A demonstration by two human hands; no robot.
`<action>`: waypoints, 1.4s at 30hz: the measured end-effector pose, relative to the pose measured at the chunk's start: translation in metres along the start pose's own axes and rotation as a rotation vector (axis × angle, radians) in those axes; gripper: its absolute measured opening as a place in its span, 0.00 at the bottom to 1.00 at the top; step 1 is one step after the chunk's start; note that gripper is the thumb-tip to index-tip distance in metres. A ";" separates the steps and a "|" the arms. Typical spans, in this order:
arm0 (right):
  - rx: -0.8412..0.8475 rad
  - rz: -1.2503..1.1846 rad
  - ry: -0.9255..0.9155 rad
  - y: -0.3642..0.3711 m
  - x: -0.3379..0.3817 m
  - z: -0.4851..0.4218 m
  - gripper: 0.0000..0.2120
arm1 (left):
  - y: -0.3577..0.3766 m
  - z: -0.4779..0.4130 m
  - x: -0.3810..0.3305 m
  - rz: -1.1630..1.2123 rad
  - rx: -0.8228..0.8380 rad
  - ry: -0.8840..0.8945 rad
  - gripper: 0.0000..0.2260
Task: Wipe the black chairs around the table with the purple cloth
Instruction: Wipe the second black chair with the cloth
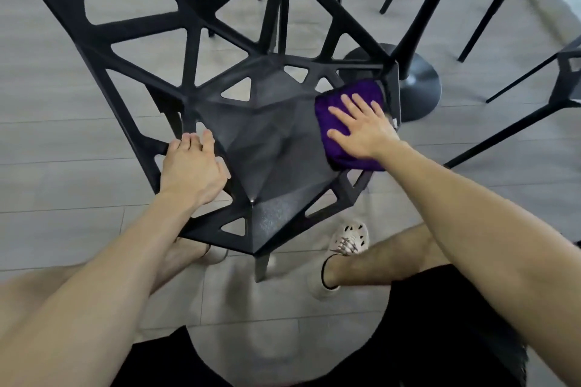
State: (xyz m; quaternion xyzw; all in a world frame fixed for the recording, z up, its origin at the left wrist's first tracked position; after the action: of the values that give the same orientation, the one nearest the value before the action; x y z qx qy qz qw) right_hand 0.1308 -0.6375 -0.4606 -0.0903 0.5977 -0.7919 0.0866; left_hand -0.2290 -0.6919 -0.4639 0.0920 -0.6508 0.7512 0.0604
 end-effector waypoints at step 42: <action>-0.177 -0.027 -0.175 0.032 0.140 0.070 0.36 | -0.002 0.086 0.057 0.955 -0.410 -0.550 0.30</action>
State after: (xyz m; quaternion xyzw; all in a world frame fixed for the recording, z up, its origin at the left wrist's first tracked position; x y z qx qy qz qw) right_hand 0.0132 -0.7459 -0.4671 -0.1743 0.6540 -0.7264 0.1196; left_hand -0.2786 -0.7784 -0.4381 -0.0332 -0.7439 0.5026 -0.4392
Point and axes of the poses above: each hand's wrist, its own z-axis away from the middle knuckle, its own y-axis out of the palm, x = y × z, the point moved 6 cm from there along -z, towards the middle knuckle, and after that the axes turned 7 degrees about -y, right-handed, at the moved point
